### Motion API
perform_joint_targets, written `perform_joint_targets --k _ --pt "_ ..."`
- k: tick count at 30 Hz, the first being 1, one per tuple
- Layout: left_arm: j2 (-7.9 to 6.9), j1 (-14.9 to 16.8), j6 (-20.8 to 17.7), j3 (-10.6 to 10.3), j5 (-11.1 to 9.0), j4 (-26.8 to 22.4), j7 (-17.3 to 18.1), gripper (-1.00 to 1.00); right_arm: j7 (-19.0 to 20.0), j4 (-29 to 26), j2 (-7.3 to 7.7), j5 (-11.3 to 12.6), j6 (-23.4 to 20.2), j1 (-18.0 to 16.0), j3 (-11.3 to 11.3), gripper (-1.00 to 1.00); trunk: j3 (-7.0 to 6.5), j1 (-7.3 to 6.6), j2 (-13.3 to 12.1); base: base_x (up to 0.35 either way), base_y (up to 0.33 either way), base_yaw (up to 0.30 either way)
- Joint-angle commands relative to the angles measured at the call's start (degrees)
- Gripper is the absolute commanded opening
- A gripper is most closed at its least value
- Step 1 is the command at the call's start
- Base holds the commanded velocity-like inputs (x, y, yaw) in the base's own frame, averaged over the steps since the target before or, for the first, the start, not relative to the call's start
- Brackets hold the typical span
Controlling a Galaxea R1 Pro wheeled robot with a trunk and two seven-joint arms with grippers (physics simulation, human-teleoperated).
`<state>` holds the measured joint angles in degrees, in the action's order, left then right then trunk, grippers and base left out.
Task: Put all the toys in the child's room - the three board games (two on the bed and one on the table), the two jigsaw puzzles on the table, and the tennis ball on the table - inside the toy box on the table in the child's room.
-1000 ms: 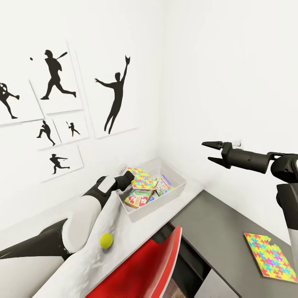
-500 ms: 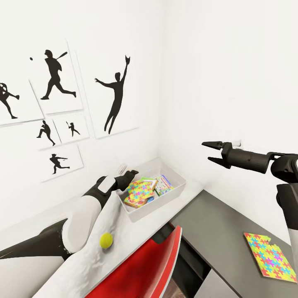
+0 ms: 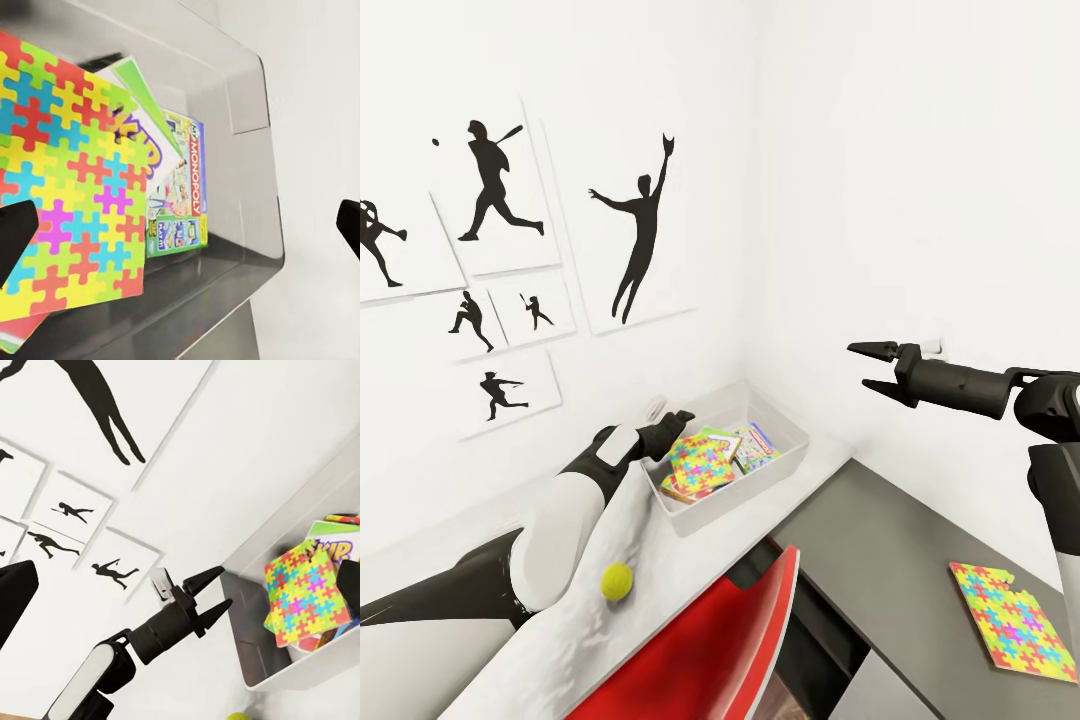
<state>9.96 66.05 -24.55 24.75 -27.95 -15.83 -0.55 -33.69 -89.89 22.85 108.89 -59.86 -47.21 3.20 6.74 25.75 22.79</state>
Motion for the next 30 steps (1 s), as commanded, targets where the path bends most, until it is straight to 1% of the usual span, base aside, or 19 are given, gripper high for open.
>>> perform_joint_targets --k 1,3,8,10,19,25,30 --pt "0.04 0.04 -0.33 0.3 -0.14 -0.12 -0.01 1.0 -0.59 -0.03 0.0 0.54 -0.14 -0.07 0.03 1.0 0.13 0.04 0.13 0.0 0.0 0.0" --pt "0.04 0.04 -0.33 0.3 -0.14 -0.15 0.5 1.0 -0.57 -0.03 0.0 0.54 -0.14 -0.07 0.04 1.0 0.13 0.04 0.13 0.0 0.0 0.0" --pt "0.04 0.04 -0.6 0.12 -0.02 -0.29 4.91 1.0 -0.51 -0.03 0.0 0.54 -0.14 -0.07 0.06 1.0 0.1 0.04 0.13 0.0 0.0 -0.008" --pt "0.04 0.04 -0.65 0.07 0.04 -0.39 5.89 1.0 -0.51 -0.03 0.0 0.54 -0.14 -0.07 0.1 1.0 -0.01 0.04 0.13 -0.004 0.0 -0.086" --pt "0.04 0.04 -0.84 -0.03 0.03 -0.7 6.58 1.0 -0.5 -0.03 -0.07 0.54 -0.14 -0.03 0.08 1.0 -0.73 0.04 0.13 -0.134 0.077 -0.14" --pt "0.04 0.04 -0.85 -0.05 0.0 -0.77 6.63 1.0 -0.53 -0.03 -0.08 0.54 -0.14 -0.03 0.05 1.0 -1.24 0.04 0.13 -0.033 0.027 -0.161" --pt "0.04 0.04 -0.91 -0.08 0.0 -0.78 6.61 1.0 -0.57 -0.03 -0.08 0.54 -0.14 -0.06 0.06 1.0 -1.66 0.04 0.13 -0.005 0.142 -0.166"
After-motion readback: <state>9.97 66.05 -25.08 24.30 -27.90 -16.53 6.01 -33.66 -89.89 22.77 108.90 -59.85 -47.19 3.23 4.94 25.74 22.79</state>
